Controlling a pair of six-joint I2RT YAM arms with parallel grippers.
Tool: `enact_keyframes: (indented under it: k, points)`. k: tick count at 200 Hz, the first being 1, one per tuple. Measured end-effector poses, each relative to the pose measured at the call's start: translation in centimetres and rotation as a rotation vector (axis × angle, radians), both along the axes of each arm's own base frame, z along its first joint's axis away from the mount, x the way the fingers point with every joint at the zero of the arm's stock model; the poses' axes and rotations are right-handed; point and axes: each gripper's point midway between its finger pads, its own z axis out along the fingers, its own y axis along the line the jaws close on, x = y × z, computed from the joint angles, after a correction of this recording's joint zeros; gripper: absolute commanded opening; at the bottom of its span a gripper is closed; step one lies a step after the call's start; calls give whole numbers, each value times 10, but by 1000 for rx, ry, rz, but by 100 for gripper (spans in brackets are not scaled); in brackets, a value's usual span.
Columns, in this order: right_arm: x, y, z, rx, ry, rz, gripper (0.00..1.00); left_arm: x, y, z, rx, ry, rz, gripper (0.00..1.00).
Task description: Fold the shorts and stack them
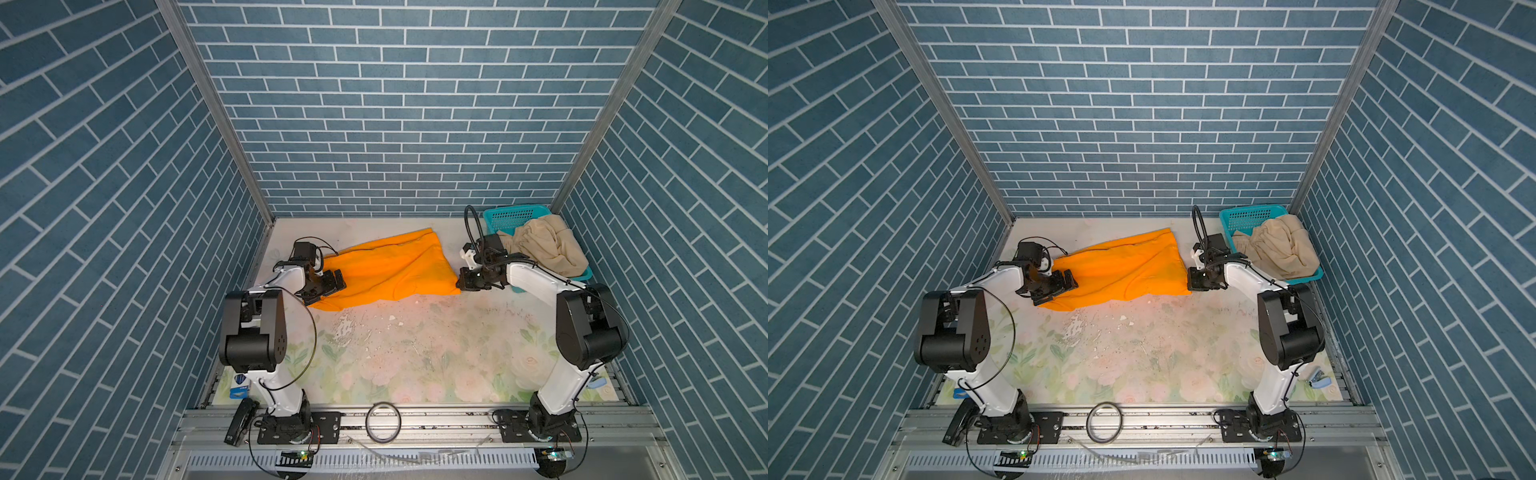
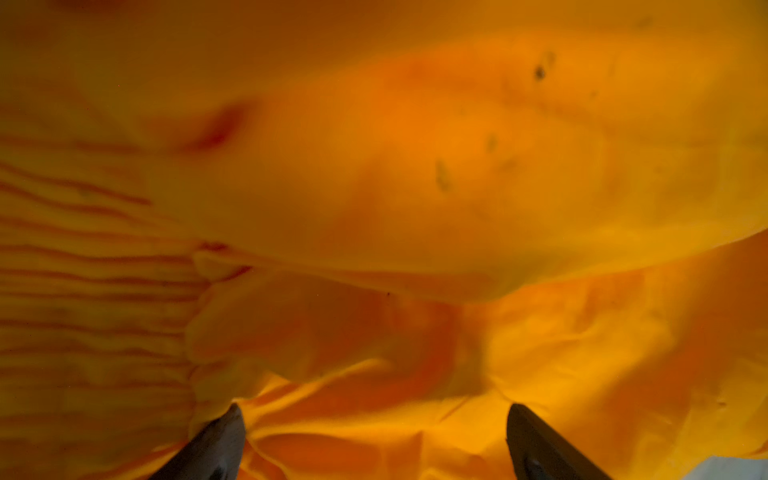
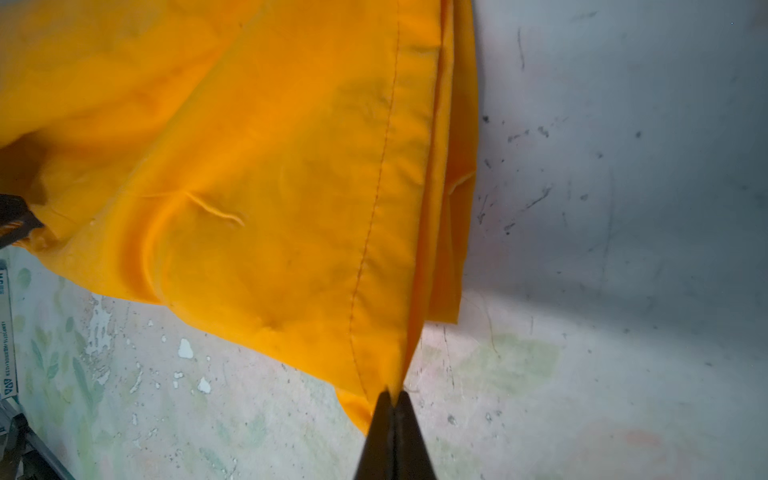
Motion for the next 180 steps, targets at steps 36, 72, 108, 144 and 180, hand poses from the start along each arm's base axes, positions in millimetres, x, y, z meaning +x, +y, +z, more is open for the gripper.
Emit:
enact_keyframes:
  k: [36, 72, 108, 144, 180]
  points:
    - [6, -18, 3, -3, 19, -38, 35, -1, 11, 0, 41, 4, 1, 100]
    - [6, -25, -14, 6, 71, -44, 60, 1, 13, 10, 32, -26, -13, 100]
    - [15, -14, -13, 61, 46, -24, 64, 5, 7, 39, 4, -104, -27, 100]
    - [28, -1, -39, 111, 62, -9, 64, 15, 5, 64, -2, -183, -39, 100]
    - [40, 13, -52, 151, 55, 6, 64, 41, 8, 87, 25, -284, -64, 100]
